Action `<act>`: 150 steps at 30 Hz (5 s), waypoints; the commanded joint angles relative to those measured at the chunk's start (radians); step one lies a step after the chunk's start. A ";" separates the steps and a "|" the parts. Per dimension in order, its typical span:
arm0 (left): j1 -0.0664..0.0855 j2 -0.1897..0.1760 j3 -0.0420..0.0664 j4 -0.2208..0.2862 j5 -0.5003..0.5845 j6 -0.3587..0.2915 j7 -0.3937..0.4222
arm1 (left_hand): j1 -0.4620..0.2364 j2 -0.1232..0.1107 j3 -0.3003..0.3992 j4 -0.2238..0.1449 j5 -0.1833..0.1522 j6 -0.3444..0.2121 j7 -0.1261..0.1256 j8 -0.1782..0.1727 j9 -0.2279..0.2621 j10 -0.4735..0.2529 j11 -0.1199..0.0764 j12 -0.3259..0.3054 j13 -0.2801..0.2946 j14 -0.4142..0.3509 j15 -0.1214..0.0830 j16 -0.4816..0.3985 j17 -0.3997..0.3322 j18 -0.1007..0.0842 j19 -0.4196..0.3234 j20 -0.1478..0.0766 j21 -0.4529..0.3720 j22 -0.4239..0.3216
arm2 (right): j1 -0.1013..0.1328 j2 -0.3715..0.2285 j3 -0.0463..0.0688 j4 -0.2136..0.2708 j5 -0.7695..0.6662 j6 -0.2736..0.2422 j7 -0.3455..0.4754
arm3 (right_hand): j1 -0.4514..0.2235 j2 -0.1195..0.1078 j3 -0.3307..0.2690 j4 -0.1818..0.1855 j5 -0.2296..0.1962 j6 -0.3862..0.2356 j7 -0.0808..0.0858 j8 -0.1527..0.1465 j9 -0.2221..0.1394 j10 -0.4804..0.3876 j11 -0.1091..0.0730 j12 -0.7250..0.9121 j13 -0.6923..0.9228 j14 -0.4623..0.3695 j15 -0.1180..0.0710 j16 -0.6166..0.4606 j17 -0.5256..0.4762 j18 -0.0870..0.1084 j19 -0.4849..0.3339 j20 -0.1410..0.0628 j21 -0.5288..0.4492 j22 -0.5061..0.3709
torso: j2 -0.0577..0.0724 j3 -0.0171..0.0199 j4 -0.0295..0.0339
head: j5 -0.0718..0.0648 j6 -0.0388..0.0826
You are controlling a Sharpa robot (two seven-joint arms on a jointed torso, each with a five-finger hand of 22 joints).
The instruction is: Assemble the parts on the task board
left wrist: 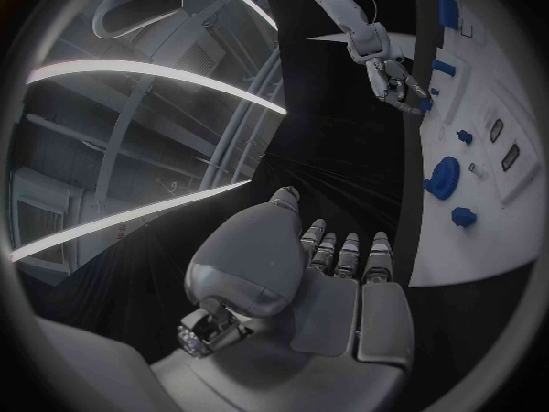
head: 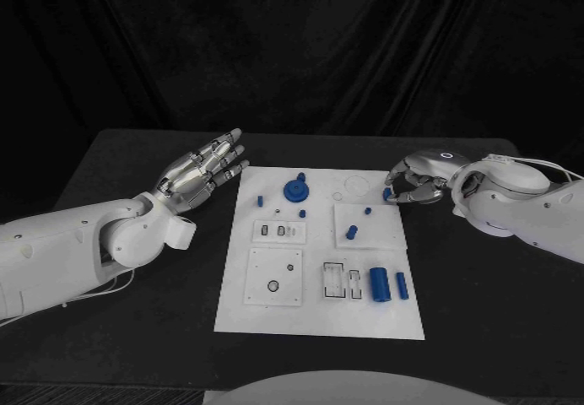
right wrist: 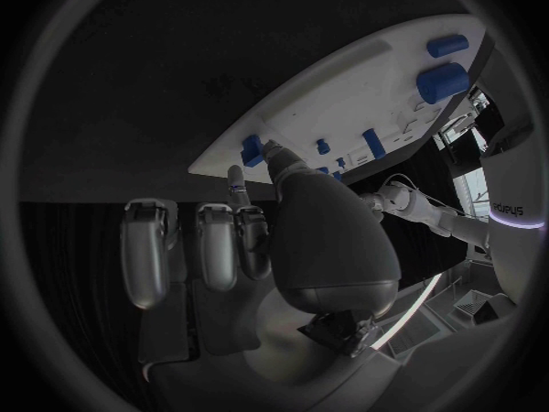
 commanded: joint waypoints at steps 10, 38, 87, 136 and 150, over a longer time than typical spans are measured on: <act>-0.002 0.001 0.001 -0.001 -0.002 0.022 0.006 | 0.010 0.002 0.007 0.000 0.006 0.002 0.009 0.005 0.001 0.000 0.010 -0.001 0.000 0.002 0.008 -0.004 -0.002 0.005 0.001 0.006 -0.006 -0.001 | -0.011 0.014 0.001 -0.012 -0.003 -0.018 -0.002 | 0.023 0.005 0.001 -0.014 0.012 0.015 -0.003 0.020 0.033 0.104 0.004 0.003 0.263 0.096 -0.001 -0.006 0.228 0.003 0.064 0.000 -0.006 0.239 | 0.000 0.0000 -0.0004 | 0.000 -0.004; -0.004 -0.006 0.001 0.002 -0.002 0.025 0.005 | 0.009 0.002 0.009 0.001 0.006 0.005 0.010 0.006 0.002 0.000 0.012 0.000 0.000 0.002 0.009 -0.004 -0.002 0.005 0.001 0.007 -0.006 -0.001 | -0.002 -0.003 0.001 0.065 -0.002 -0.159 0.015 | 0.061 0.048 0.026 -0.073 0.183 0.043 -0.012 0.207 0.228 0.104 -0.005 0.003 0.263 0.093 -0.010 -0.014 0.212 0.005 0.059 -0.011 -0.018 0.235 | 0.000 0.0001 -0.0006 | 0.008 -0.013; -0.005 0.017 0.001 -0.002 -0.002 0.026 -0.005 | 0.010 0.001 0.012 0.002 0.007 0.007 0.014 0.007 0.002 0.001 0.014 0.001 0.000 0.002 0.009 -0.004 -0.002 0.006 0.001 0.009 -0.006 -0.001 | -0.040 0.271 0.001 0.144 -0.029 -0.017 -0.069 | 0.037 0.031 0.036 -0.077 0.204 0.049 0.004 0.208 0.225 0.104 0.025 0.003 0.263 0.086 0.014 -0.035 0.177 0.013 0.045 0.009 -0.050 0.224 | 0.000 -0.0014 0.0021 | 0.016 -0.024; -0.006 0.027 0.001 -0.019 -0.002 0.036 -0.012 | 0.011 0.002 0.016 0.001 0.008 0.007 0.016 0.008 0.002 0.000 0.015 0.000 0.000 0.002 0.009 -0.004 -0.002 0.006 0.001 0.011 -0.006 -0.001 | -0.070 0.295 0.001 0.121 -0.029 0.036 -0.080 | -0.012 -0.002 0.010 -0.085 -0.090 -0.143 0.037 0.007 0.066 0.104 0.035 0.003 0.263 0.073 0.023 -0.070 0.116 0.027 0.022 0.021 -0.114 0.205 | 0.000 -0.0004 0.0038 | 0.014 -0.037; -0.004 -0.002 0.001 0.016 -0.165 -0.184 0.054 | 0.056 -0.078 -0.008 -0.072 0.006 0.054 0.050 0.027 0.007 0.022 0.055 0.047 0.014 0.002 -0.015 -0.004 -0.002 0.012 0.003 0.013 -0.004 0.001 | -0.022 0.209 0.001 0.214 -0.028 -0.174 -0.006 | 0.021 -0.076 -0.058 0.120 -0.189 -0.204 0.032 -0.033 -0.046 0.102 0.030 0.001 0.260 0.073 0.019 -0.072 0.107 0.027 0.024 0.016 -0.119 0.206 | -0.001 0.0007 0.0030 | 0.027 -0.001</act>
